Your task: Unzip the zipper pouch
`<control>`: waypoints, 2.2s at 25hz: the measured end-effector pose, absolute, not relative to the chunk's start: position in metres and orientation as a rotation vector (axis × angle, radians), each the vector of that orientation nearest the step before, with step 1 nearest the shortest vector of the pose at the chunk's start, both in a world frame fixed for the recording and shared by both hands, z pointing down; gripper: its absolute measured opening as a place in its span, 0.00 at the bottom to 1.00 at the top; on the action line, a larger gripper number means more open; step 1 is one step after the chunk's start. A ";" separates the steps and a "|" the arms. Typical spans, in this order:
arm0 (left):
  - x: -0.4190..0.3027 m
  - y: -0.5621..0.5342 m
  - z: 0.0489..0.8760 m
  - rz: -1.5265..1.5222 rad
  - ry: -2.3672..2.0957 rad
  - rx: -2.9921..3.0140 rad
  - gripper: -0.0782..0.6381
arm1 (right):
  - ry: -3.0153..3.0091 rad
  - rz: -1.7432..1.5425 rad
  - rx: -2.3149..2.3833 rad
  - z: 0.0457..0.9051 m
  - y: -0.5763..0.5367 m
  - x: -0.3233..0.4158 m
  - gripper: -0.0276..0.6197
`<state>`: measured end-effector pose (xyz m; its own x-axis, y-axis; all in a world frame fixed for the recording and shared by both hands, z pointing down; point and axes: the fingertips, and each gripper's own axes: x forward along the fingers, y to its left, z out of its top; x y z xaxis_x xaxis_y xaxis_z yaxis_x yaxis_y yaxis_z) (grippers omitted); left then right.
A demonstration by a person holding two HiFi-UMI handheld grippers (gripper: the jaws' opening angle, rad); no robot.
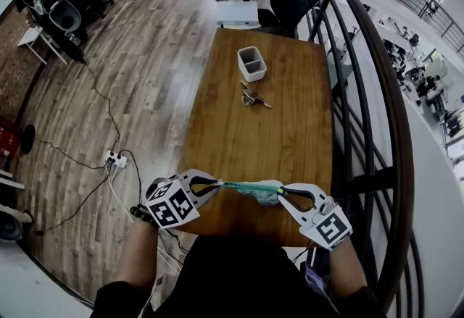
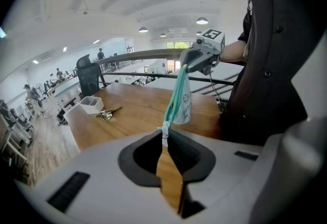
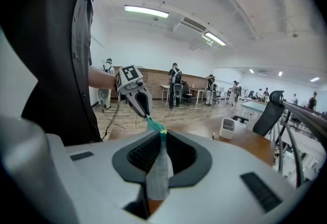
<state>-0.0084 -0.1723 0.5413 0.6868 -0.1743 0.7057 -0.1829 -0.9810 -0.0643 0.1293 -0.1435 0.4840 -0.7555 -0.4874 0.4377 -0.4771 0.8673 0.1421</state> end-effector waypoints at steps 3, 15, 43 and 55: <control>-0.008 -0.175 0.541 1.204 -0.323 2.879 0.17 | -2.575 -0.025 0.724 0.483 -0.146 0.128 0.10; -0.014 -0.186 0.535 1.122 -0.482 2.884 0.28 | -2.563 -0.030 0.812 0.486 -0.166 0.119 0.10; -0.027 -0.182 0.516 0.926 -0.734 2.826 0.29 | -2.558 0.107 1.017 0.497 -0.202 0.133 0.12; -0.011 -0.194 0.438 0.431 -1.233 2.806 0.15 | -2.585 -0.077 1.292 0.432 -0.165 0.198 0.04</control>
<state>-0.0111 -0.1936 0.4385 0.6441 -0.7155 0.2706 -0.7283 -0.6818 -0.0690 0.1981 -0.1654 0.4320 -0.5754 -0.7935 0.1982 -0.7802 0.6053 0.1579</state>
